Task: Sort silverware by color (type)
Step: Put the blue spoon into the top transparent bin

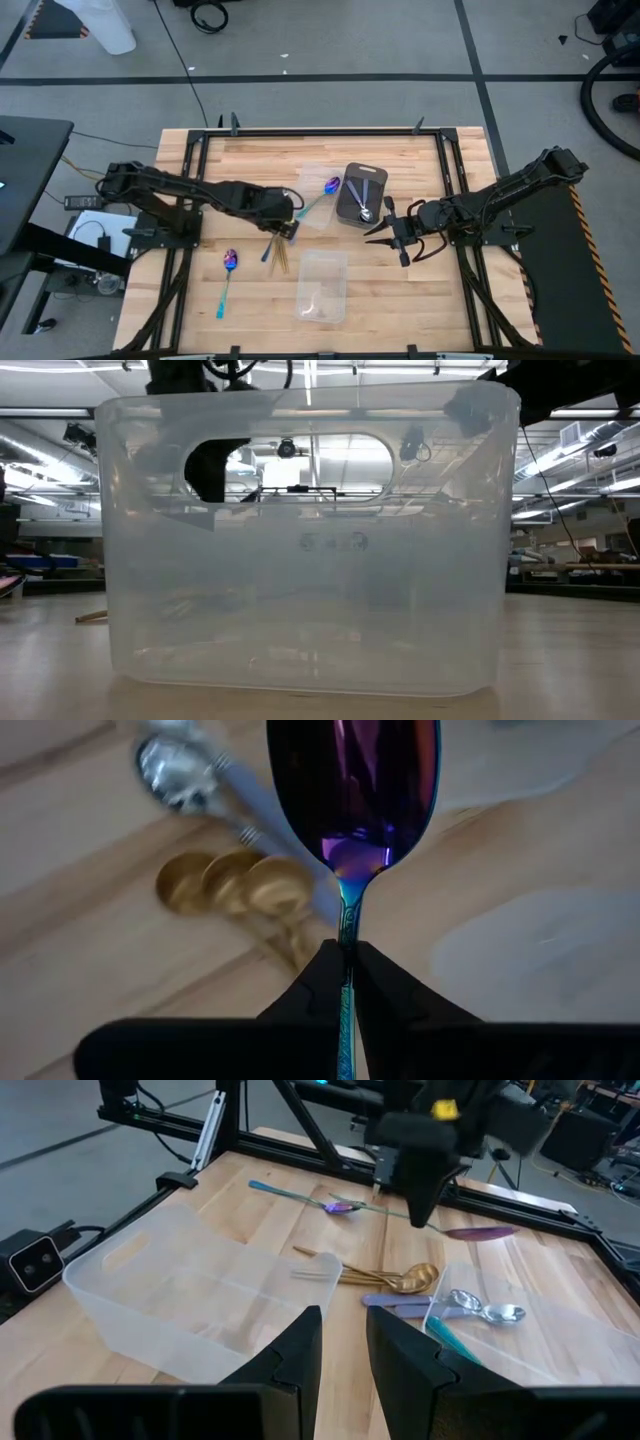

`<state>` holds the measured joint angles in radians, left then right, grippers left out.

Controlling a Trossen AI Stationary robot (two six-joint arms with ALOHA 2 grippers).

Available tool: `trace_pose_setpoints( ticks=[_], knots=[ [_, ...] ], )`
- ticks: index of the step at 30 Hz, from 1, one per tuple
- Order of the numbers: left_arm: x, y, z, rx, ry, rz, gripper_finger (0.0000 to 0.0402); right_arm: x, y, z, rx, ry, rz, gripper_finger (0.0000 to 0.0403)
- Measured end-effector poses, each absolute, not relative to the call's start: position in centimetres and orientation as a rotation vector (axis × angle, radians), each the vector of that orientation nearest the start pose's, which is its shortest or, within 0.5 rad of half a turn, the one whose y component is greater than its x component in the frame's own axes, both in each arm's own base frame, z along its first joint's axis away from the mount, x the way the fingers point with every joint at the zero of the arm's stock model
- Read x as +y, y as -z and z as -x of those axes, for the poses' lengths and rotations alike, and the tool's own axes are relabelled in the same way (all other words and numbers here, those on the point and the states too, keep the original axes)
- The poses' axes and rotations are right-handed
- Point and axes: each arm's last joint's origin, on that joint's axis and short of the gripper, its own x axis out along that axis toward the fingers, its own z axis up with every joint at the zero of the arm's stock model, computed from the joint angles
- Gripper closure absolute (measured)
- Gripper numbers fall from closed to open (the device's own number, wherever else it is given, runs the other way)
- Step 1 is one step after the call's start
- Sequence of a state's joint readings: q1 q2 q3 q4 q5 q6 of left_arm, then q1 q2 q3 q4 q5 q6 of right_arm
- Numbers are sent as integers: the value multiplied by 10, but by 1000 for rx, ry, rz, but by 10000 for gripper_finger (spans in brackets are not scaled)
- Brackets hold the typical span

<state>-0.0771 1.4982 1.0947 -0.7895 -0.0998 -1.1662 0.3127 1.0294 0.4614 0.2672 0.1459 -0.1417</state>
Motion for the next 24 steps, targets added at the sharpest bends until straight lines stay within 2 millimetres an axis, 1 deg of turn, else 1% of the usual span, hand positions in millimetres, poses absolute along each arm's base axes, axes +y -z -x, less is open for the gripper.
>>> trace_pose_setpoints(
  ticks=[5, 10, 15, 21, 24],
  knots=[
    [-10, -259, -294, 937, -695, 879, 379, 61, -220, -206, 283, -179, 208, 309],
    [0, -274, -301, 871, -721, 821, 379, 61, -219, -206, 292, -179, 210, 309],
    [13, -280, -311, 809, -741, 732, 379, 61, -219, -206, 295, -180, 210, 309],
    [25, -282, -323, 725, -723, 513, 379, 61, -219, -206, 297, -180, 211, 309],
    [31, -285, -332, 663, -701, 451, 379, 61, -218, -206, 303, -181, 213, 309]
  ],
)
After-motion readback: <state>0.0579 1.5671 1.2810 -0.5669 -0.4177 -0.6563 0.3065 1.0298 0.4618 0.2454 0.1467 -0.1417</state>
